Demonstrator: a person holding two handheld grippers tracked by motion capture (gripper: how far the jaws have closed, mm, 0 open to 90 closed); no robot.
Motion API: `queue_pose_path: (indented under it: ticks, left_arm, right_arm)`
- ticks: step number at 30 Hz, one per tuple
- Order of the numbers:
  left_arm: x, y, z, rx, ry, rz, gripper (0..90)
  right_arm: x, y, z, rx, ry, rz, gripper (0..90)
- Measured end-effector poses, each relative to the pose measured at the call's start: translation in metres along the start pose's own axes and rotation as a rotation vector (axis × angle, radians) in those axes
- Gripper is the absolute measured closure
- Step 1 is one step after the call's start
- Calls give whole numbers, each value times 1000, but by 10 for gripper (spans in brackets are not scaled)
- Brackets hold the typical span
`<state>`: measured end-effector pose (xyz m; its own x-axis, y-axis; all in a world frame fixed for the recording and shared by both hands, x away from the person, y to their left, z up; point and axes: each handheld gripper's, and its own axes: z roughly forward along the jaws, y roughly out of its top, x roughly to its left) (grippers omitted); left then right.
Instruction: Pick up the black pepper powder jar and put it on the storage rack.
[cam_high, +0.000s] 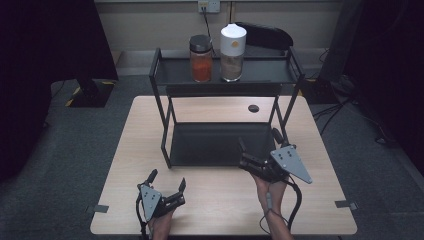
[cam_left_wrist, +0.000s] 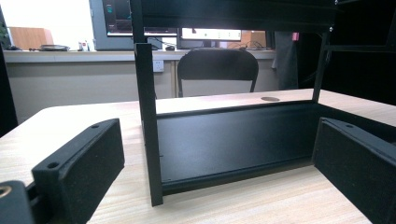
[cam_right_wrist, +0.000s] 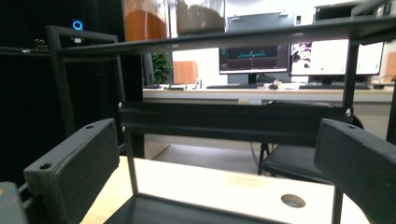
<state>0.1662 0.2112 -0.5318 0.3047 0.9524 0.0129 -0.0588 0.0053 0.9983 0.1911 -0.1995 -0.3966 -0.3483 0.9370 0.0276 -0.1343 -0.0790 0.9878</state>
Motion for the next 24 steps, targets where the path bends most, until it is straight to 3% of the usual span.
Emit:
queue_pose_path:
  ticks: [14,24]
  left_arm:
    - [0,0,0,0,0,0,16]
    - [0,0,0,0,0,0,16]
  right_arm:
    - [1,-24,-27,24,6,-13,0]
    - [-4,-47,-37,49,2,3,0]
